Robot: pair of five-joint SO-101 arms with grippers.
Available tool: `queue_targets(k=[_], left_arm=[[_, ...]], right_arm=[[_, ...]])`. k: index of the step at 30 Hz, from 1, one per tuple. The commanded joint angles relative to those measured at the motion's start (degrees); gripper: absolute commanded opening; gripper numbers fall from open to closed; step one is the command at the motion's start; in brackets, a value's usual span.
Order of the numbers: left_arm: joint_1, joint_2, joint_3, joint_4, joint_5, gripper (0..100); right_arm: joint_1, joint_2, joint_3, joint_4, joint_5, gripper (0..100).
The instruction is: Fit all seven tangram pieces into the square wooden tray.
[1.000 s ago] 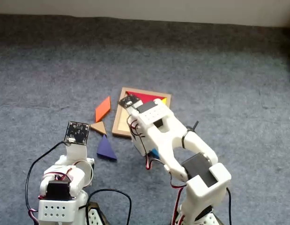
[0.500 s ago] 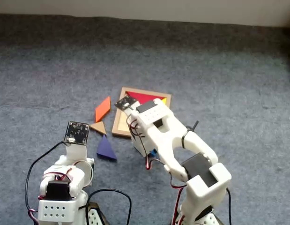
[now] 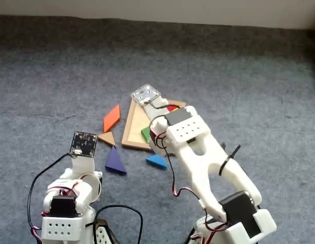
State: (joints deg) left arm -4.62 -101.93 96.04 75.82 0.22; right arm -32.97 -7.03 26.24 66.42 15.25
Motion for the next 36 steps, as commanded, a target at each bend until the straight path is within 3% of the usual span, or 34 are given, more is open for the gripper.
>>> queue_targets(k=[1,8,19,29,36], left_arm=[[-0.66,-1.71,1.1,0.18,0.44,1],[-0.66,-1.71,1.1,0.18,0.44,1],[-0.66,-1.71,1.1,0.18,0.44,1],[-0.66,-1.71,1.1,0.18,0.44,1],[-0.66,-1.71,1.1,0.18,0.44,1]], right_arm=[[1.98,-2.24,-0.22,-0.84,0.62,7.4],[-3.74,-1.54,0.84,1.45,0.18,18.6],[-7.43,5.93,3.21,-1.71,0.18,18.8],[-7.43,14.73,-3.65,-1.71,0.18,19.0],[-7.52,14.37,-3.65,-2.07,0.35,24.6]])
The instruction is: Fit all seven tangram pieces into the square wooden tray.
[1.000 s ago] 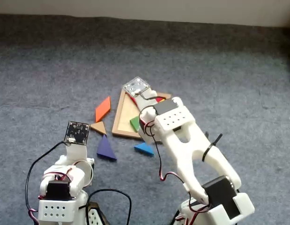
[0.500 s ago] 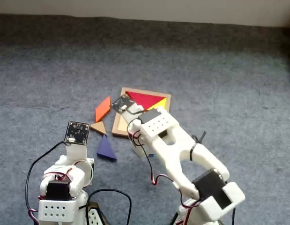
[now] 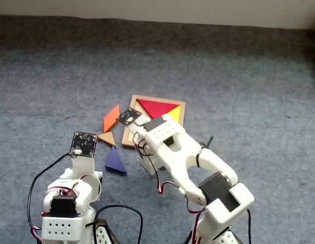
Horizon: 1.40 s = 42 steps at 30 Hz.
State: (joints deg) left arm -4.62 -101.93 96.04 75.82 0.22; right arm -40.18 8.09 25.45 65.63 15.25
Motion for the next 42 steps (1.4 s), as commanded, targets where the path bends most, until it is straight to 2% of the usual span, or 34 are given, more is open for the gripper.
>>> queue_targets(k=[1,14,21,28,36,42], left_arm=[[-0.66,-1.71,1.1,0.18,0.44,1],[-0.66,-1.71,1.1,0.18,0.44,1],[-0.66,-1.71,1.1,0.18,0.44,1],[-0.66,-1.71,1.1,0.18,0.44,1],[-0.66,-1.71,1.1,0.18,0.44,1],[-0.66,-1.71,1.1,0.18,0.44,1]], right_arm=[[-0.31,-0.75,-2.86,-1.36,0.35,24.6],[-1.36,-0.57,-5.49,-3.03,0.53,24.6],[-4.35,-0.4,-5.41,-3.47,0.62,24.5],[-4.35,-0.31,-5.05,-3.47,3.34,17.8],[-3.65,-0.31,-2.95,-2.15,3.6,18.1],[-2.51,-0.31,-2.86,-0.4,3.69,22.4]])
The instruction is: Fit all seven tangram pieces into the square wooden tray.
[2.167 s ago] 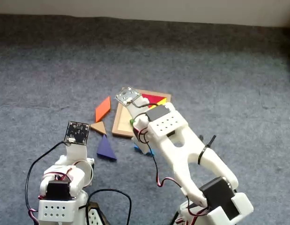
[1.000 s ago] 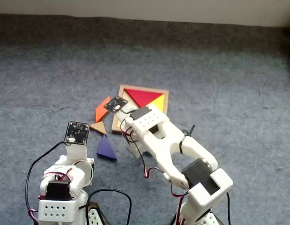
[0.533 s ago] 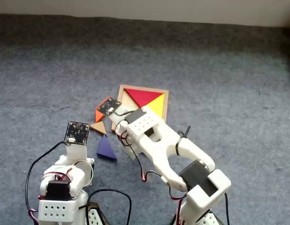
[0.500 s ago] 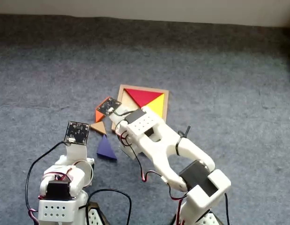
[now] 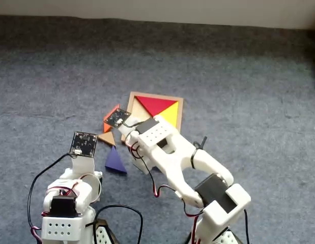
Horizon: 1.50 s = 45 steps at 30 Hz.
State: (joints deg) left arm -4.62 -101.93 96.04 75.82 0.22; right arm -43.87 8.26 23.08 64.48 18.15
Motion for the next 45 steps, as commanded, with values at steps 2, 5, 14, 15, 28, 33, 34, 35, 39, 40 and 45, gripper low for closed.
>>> queue_targets(k=[2,5,14,15,28,33,34,35,39,40,45], left_arm=[[-0.66,-1.71,1.1,0.18,0.44,1],[-0.66,-1.71,1.1,0.18,0.44,1],[-0.66,-1.71,1.1,0.18,0.44,1],[-0.66,-1.71,1.1,0.18,0.44,1],[-0.66,-1.71,1.1,0.18,0.44,1],[-0.66,-1.71,1.1,0.18,0.44,1],[-0.66,-1.71,1.1,0.18,0.44,1],[-0.66,-1.71,1.1,0.18,0.44,1],[-0.66,-1.71,1.1,0.18,0.44,1],[-0.66,-1.71,1.1,0.18,0.44,1],[-0.66,-1.71,1.1,0.18,0.44,1]], right_arm=[[1.19,-0.48,-0.48,0.75,0.88,22.3],[1.19,-0.48,-0.4,0.66,0.88,22.1],[1.27,-0.48,1.01,0.57,3.96,17.3],[1.36,-0.48,1.01,0.57,3.96,17.3],[5.49,-1.36,0.84,1.19,4.04,12.1],[5.67,-8.4,1.27,1.01,4.04,12.1],[5.76,-10.33,1.27,0.75,4.04,12.1],[6.11,-12.0,1.36,0.57,4.04,12.1],[8.84,-15.69,1.36,-1.27,4.04,12.1],[9.54,-15.69,1.36,-2.59,4.04,12.1],[12.53,-11.47,1.01,-9.27,4.84,12.1]])
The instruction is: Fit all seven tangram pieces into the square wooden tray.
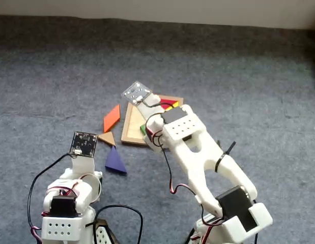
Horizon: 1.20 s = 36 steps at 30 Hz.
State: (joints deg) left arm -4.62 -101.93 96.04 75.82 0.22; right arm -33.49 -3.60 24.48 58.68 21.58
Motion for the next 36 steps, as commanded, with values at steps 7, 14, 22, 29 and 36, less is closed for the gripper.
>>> queue_targets(k=[7,14,22,29,36], left_arm=[[-0.66,-1.71,1.1,0.18,0.44,1],[-0.66,-1.71,1.1,0.18,0.44,1],[-0.66,-1.71,1.1,0.18,0.44,1],[-0.66,-1.71,1.1,0.18,0.44,1],[-0.66,-1.71,1.1,0.18,0.44,1]], right_arm=[[2.24,7.43,-0.57,-3.74,11.25,12.1],[2.33,7.78,-3.38,-3.47,13.19,13.0],[3.38,7.6,-3.56,-3.38,13.1,24.3],[3.74,4.79,-3.3,-3.3,13.1,24.2],[3.38,-7.25,5.05,-2.95,13.1,14.3]])
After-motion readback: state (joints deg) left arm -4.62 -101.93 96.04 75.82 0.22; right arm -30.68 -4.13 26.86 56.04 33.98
